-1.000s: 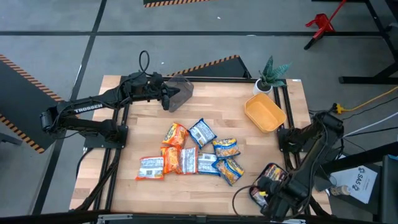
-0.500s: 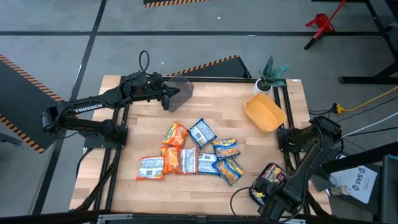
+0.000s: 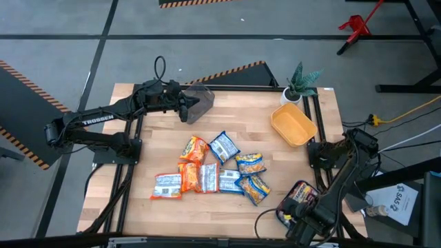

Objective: Sort Maruchan noodles
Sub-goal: Put the blue noodle pack into the yellow bin

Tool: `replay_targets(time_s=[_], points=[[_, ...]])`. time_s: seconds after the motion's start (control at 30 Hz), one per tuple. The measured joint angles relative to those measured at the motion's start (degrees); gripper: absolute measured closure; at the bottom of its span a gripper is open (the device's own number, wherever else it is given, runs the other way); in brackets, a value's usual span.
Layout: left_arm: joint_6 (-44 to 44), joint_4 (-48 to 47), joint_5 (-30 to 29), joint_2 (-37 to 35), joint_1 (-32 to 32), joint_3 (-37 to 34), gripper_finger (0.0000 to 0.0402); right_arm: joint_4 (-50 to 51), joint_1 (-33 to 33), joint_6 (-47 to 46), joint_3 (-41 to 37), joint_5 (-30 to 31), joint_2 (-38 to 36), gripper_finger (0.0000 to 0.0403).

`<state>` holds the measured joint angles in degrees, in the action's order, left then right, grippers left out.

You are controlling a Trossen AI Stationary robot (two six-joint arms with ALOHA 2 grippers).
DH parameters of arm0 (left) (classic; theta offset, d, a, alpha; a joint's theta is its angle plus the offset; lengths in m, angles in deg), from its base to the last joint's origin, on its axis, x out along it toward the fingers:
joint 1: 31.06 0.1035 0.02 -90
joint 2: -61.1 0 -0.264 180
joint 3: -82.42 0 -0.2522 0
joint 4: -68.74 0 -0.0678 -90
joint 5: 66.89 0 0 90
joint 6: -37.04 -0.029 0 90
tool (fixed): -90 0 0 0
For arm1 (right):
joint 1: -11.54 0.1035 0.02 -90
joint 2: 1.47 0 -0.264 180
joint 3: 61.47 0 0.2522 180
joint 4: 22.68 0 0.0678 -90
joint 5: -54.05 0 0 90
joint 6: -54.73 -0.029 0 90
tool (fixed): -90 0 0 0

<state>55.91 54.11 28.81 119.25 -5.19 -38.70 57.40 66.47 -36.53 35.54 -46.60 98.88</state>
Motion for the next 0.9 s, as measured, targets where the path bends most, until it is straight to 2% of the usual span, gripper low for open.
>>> replay_targets(time_s=[0.1,0.23,0.33,0.47,0.53,0.63,0.73,0.9], points=[[0.1,0.0,2.4,0.0,0.0,0.0,0.0401,3.0,-1.0,0.3,3.6,2.9,-0.5,0.0165],[1.8,-1.2,7.5,0.0,0.0,0.0,0.0401,14.1,-3.3,2.7,12.5,8.8,-1.7,0.0164],[1.7,-5.3,9.9,0.0,-0.6,0.0,0.0401,24.2,-5.4,3.3,19.8,17.8,-1.9,0.0168],[-0.8,-12.4,8.7,0.5,-3.1,0.0,0.0401,23.5,-10.4,11.6,21.6,31.9,-4.1,0.0169],[-0.4,-13.7,8.1,1.7,-4.1,0.0,0.0401,23.5,-14.7,15.1,20.6,33.1,-4.1,0.0169],[2.5,-11.4,12.6,4.6,-5.1,0.2,0.0401,23.7,-21.8,16.7,17.0,33.0,-4.1,0.0169],[3.6,-8.6,18.3,9.0,-7.1,0.1,0.0401,23.7,-28.3,13.5,13.3,28.9,-4.5,0.0169],[4.1,1.2,21.2,16.9,-12.5,0.1,0.0401,19.8,-33.8,8.9,5.4,23.0,-8.0,0.0169]])
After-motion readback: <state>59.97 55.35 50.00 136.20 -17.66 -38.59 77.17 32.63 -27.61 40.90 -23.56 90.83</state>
